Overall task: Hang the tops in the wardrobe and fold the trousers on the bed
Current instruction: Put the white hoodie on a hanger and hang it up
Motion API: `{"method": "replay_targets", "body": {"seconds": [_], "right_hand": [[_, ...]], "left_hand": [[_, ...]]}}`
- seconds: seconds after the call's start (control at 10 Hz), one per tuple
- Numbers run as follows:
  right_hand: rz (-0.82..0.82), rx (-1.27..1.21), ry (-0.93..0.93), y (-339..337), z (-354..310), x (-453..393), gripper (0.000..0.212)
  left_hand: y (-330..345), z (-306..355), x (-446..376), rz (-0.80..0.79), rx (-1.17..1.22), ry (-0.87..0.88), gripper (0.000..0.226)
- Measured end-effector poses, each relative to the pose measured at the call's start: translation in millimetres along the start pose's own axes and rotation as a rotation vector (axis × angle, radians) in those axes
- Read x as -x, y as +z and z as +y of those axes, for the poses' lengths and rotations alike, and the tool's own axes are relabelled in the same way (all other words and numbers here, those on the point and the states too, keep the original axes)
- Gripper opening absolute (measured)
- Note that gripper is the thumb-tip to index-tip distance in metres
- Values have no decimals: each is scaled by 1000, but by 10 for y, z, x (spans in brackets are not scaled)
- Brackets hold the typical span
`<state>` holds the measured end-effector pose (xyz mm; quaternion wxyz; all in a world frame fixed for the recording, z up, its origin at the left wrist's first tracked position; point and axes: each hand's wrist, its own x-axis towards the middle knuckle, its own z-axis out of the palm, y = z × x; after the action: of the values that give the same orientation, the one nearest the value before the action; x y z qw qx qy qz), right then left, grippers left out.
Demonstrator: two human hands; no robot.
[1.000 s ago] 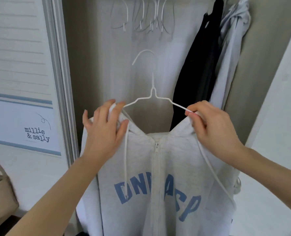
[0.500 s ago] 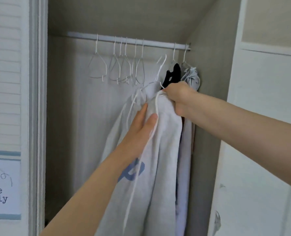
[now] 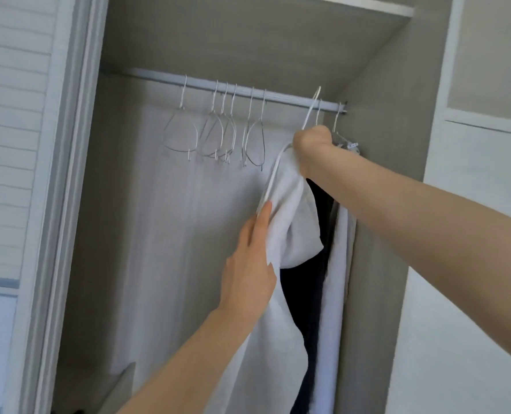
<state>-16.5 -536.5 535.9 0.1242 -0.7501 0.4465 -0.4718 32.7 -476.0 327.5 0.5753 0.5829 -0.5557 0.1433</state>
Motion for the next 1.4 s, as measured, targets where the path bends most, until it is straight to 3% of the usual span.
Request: {"method": "replay_targets", "body": {"seconds": [0.1,0.3,0.5,0.7,0.8,1.2,1.3,1.4], "right_hand": [[112,-537,73,68,153,-244,38],[156,-392,36,222,171,-1068,13],[194,-419,-25,281,-33,-1692,34],[248,-467,-79,343,-215,-2292,35],[242,-425,-73,489,-163,-2518,36],[224,-237,-17,937,358,-2674,23],[248,-269,-35,839,452,-2556,37],[247,-246,-133,863,534,-2279,47]], "left_hand": [[145,-98,-236,-42,47,25,102],[447,-313,-878,-24,56,131,105],[532,-413,-1612,65,43,164,92],[703,-526,-2242,169,-9,191,81],[892,-703,-2465,111,4,190,81],[1423,-1267,-2172,-52,126,198,95],[1480,-1287,-1925,-89,121,251,110],[1545,-1291,-1695,-15,168,214,116]]}}
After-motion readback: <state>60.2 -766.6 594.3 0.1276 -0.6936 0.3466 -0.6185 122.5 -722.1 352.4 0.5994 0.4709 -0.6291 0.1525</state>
